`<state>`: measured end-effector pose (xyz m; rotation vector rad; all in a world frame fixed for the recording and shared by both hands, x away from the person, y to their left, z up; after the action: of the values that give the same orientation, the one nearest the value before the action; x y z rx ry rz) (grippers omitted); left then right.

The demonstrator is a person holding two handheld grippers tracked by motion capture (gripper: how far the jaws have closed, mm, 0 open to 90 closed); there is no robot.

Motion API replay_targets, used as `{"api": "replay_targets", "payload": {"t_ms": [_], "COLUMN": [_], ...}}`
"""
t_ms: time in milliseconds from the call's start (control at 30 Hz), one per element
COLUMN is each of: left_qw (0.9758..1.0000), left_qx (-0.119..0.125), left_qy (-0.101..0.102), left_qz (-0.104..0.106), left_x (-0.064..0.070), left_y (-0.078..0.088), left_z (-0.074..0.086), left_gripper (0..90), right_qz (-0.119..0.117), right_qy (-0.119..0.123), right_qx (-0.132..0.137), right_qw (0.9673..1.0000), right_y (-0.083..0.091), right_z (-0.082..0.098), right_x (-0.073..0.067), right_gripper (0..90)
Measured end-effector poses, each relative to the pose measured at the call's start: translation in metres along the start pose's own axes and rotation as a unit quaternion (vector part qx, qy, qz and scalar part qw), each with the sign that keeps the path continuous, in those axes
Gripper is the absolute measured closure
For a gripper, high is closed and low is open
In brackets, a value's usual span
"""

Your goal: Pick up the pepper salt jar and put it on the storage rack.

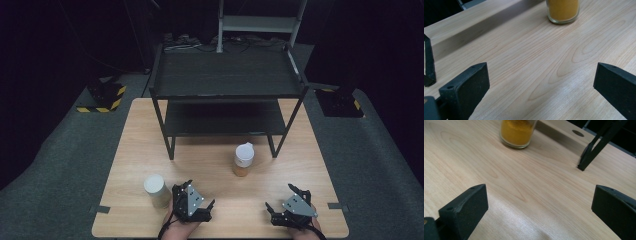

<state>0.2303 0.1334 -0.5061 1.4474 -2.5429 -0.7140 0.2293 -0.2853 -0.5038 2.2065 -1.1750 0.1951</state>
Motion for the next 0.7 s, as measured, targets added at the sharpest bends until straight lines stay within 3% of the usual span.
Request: {"api": "replay_targets", "payload": {"t_ms": [133, 700], "left_qw": [1.0, 0.9998], "left_qx": [0.001, 0.008], "left_qy": [0.0, 0.013], "left_qz": [0.004, 0.013], "left_x": [-0.0011, -0.0055], "left_y": [0.0004, 0.0023], "left_z": [0.0003, 0.0022], "left_gripper": [0.7, 0.7], "right_qz": [-0.002, -0.007], "right_qy": [0.006, -0.015], "right_qx": [0.001, 0.0], "right_qw": [1.0, 0.9999], "right_y": [0.0001, 0.0003], "right_z": [0.0001, 0.0008], "right_x": [-0.0005, 0.0039], "right_gripper": [0.0, 0.0]}}
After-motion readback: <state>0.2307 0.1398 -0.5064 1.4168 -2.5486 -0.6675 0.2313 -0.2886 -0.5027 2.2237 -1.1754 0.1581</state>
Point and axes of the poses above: each handheld gripper's, and its own axes: y roughly backward along the jaws, z roughly out of its underside, x roughly to its right, the point moved 6 cm from there along -y, roughly forward along the jaws, and after that the axes turned 6 degrees about y, right-handed, at the moved point
